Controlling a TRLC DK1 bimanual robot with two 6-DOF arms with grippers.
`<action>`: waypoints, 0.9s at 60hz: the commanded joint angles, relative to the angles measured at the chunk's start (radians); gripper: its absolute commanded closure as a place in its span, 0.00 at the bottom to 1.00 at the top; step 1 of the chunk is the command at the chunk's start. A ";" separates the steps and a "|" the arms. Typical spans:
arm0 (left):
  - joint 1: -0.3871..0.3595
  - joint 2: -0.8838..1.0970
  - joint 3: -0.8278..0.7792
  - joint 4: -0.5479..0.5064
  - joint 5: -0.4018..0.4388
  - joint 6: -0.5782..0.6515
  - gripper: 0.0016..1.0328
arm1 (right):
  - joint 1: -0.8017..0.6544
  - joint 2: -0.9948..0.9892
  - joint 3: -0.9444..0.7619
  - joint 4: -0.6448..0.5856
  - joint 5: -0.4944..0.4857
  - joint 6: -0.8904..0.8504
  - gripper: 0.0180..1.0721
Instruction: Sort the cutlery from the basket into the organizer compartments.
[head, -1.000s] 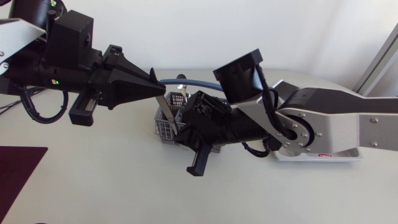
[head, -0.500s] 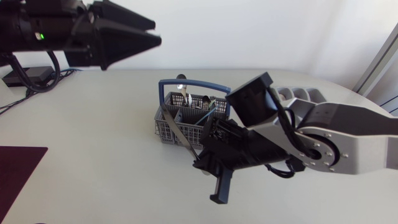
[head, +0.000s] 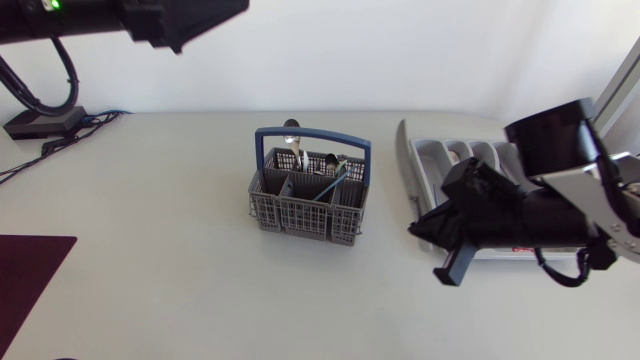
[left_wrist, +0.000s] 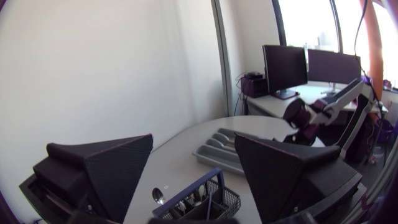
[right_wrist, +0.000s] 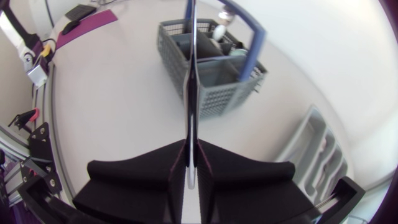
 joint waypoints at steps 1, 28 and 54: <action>-0.048 -0.015 -0.074 -0.022 -0.074 0.114 0.13 | -0.131 -0.030 0.030 -0.025 -0.010 -0.050 0.95; -0.298 0.097 -0.286 0.060 -0.444 0.297 0.20 | -0.700 0.279 0.230 -0.014 -0.099 -0.151 0.95; -0.312 0.149 -0.347 0.129 -0.528 0.292 0.20 | -0.820 0.748 0.581 0.046 0.067 -0.082 0.95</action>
